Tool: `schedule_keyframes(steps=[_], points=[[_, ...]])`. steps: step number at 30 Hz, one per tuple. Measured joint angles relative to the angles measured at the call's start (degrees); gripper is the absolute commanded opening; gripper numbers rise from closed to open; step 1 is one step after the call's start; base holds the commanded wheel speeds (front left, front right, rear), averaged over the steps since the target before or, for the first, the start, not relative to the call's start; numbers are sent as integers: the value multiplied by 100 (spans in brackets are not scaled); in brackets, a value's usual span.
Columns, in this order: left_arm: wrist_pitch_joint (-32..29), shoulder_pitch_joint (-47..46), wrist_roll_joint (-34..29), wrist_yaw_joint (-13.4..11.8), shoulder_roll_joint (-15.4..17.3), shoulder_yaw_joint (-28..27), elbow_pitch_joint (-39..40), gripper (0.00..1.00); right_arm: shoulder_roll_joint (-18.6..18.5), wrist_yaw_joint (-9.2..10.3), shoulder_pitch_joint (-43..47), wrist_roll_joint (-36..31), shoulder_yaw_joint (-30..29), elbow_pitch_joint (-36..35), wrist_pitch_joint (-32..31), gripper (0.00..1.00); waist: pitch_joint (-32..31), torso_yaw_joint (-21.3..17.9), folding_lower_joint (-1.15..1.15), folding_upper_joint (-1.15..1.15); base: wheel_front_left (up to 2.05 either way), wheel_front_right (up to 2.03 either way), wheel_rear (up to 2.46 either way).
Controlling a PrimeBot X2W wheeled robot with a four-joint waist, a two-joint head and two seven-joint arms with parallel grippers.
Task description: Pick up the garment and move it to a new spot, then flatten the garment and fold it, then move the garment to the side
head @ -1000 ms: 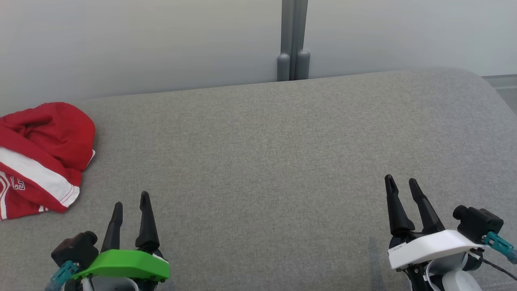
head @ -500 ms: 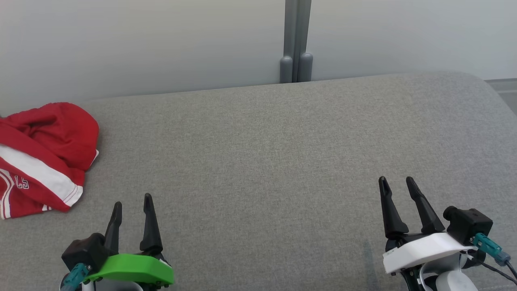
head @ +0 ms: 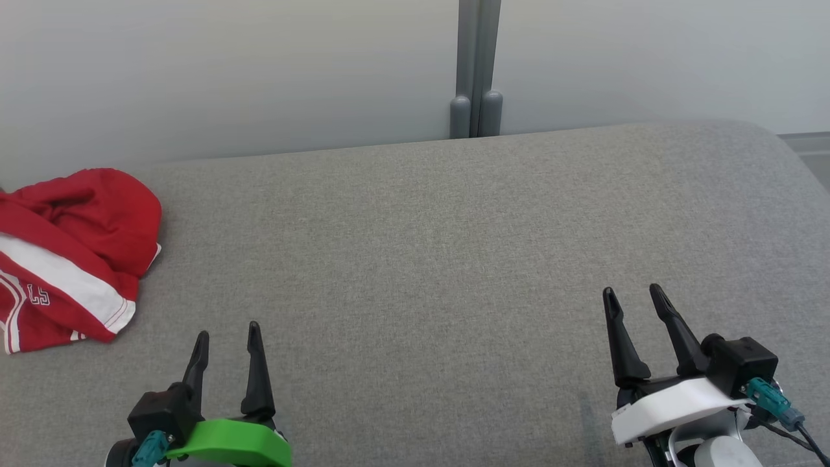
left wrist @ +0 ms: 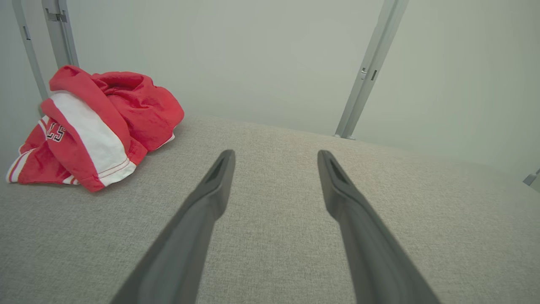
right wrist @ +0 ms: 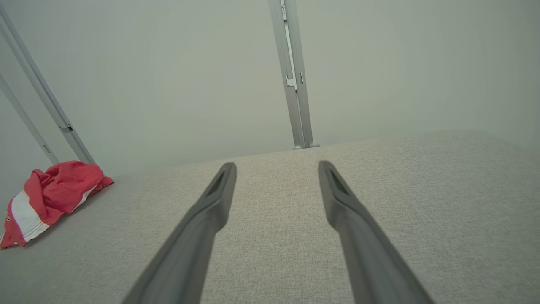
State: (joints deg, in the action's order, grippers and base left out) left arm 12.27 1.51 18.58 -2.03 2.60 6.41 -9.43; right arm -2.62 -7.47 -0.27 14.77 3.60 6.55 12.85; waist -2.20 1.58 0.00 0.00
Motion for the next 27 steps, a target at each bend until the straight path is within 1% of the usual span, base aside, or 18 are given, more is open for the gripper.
schedule_keyframes(steps=[14, 22, 27], points=[[193, 0, -525, -51, 7, 152, -120, 100, -7, -1, 42, -577, -52, 12, 140, 100, -74, 12, 0, 0, 0, 0, 0], [288, -1, -721, -83, 9, 215, -209, 100, -10, -1, 63, -864, -58, 27, 216, 100, -91, 19, 0, 0, 0, 0, 0], [289, -2, -704, -94, 9, 208, -246, 100, -11, -1, 63, -864, -94, 27, 220, 100, -82, 12, 0, 0, 0, 0, 0]])
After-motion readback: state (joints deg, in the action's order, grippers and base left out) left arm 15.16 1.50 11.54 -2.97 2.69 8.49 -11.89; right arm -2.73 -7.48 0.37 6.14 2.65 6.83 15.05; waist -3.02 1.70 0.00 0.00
